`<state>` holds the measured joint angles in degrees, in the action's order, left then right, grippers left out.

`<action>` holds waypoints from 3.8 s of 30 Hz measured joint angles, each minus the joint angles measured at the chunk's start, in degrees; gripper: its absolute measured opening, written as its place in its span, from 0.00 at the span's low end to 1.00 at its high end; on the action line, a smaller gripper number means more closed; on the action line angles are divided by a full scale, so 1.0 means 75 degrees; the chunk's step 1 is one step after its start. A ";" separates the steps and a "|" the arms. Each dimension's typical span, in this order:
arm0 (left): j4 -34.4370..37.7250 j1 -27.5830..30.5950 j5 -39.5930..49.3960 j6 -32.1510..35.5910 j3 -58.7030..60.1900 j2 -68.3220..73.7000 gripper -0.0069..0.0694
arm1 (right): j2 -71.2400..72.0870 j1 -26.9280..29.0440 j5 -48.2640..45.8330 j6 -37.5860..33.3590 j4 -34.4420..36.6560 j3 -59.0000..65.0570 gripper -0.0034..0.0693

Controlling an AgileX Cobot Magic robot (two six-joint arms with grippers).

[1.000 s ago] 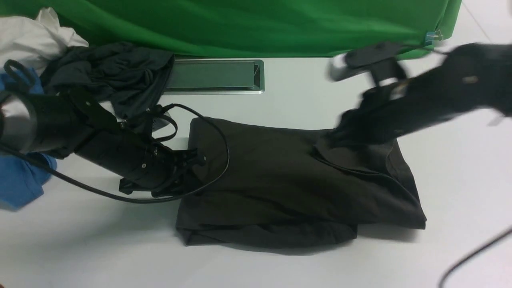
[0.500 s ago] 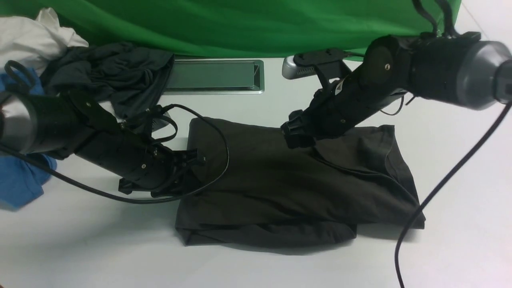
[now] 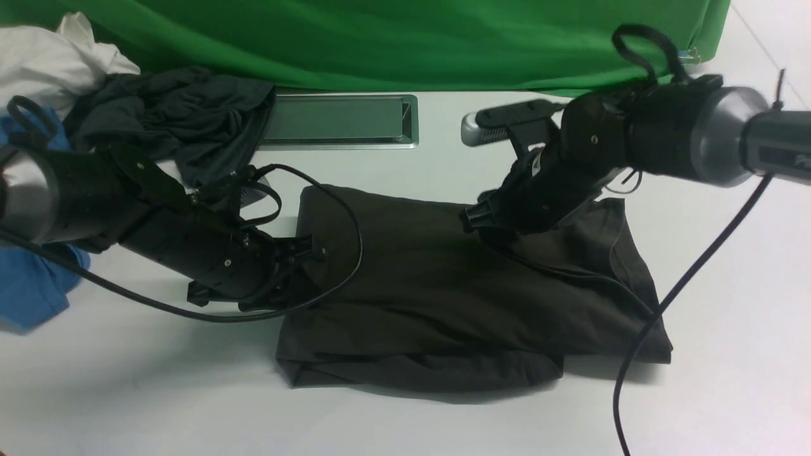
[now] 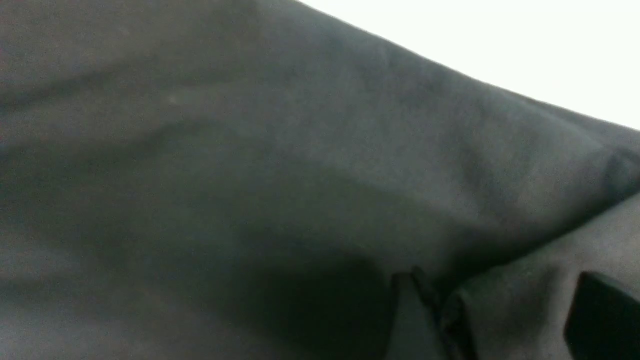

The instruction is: Fold a long-sleeved shirt on a white desktop.

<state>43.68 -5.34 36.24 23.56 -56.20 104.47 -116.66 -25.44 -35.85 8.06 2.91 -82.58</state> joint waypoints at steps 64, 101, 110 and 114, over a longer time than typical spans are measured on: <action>-0.2055 0.0014 0.2154 -0.0945 -0.0118 -0.4790 0.86 | 0.9721 0.0882 0.5403 -0.1075 -0.0389 0.6566 0.08; -0.1909 0.0014 0.2221 -0.0659 0.2663 -1.2937 0.11 | 1.2551 0.0713 0.6879 -0.0778 -0.0389 1.0720 0.24; -0.1909 0.0014 0.2221 -0.0638 0.2663 -1.2937 0.11 | 1.2551 0.0713 0.6879 -0.0778 -0.0389 1.0738 0.25; -0.1909 0.0014 0.2221 -0.0600 0.2663 -1.2937 0.11 | 1.2551 0.0713 0.6879 -0.0778 -0.0389 1.0738 0.27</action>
<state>29.36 -5.23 52.90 19.06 -36.23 7.45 -22.53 -20.09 15.74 2.23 0.00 -2.04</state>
